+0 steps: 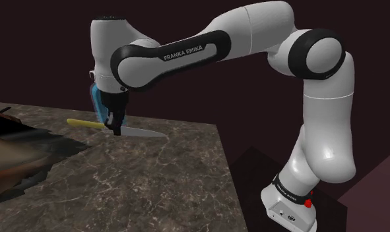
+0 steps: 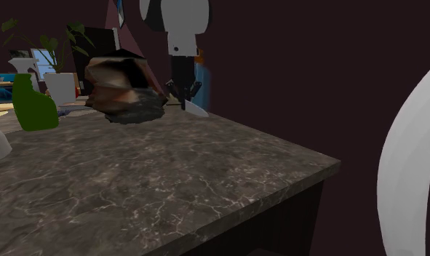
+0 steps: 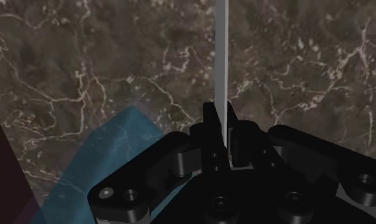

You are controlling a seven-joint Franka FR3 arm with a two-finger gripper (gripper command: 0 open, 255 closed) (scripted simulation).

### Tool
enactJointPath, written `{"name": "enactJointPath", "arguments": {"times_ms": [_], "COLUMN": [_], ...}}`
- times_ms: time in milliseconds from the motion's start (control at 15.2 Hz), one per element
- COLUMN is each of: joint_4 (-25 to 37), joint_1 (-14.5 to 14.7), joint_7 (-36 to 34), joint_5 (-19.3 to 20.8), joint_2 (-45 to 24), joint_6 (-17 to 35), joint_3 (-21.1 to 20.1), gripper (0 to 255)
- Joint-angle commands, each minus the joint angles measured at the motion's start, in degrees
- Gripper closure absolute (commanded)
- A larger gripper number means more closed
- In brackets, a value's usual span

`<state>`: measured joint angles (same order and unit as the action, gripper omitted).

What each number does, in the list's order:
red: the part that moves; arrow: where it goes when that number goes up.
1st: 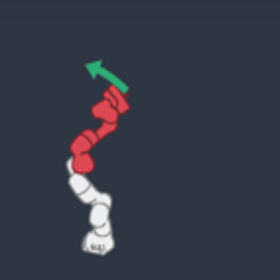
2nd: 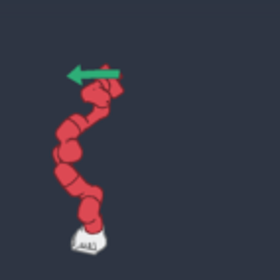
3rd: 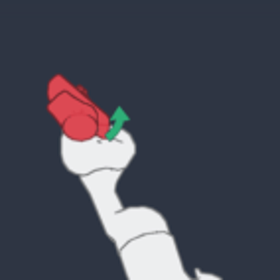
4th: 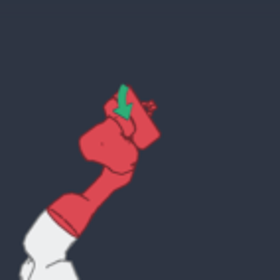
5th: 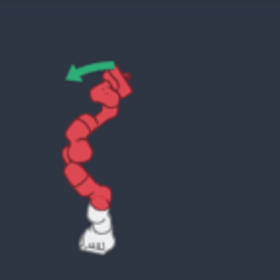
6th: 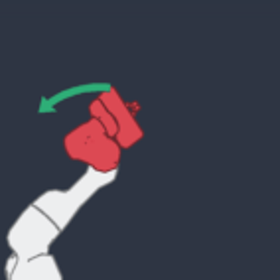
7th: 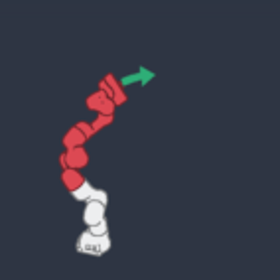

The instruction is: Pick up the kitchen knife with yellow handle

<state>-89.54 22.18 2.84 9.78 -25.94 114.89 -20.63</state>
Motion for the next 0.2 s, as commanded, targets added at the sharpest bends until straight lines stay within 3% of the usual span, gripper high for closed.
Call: {"name": "enactJointPath", "arguments": {"times_ms": [0,132], "joint_4": [1.09,1.16], "joint_1": [0.05,0.05], "joint_7": [0.09,0.1], "joint_5": [-0.18,-0.19], "joint_2": [0.35,0.39], "joint_6": [-1.41,-1.51], "joint_3": [-0.11,-0.11], "gripper": [255,255]}}
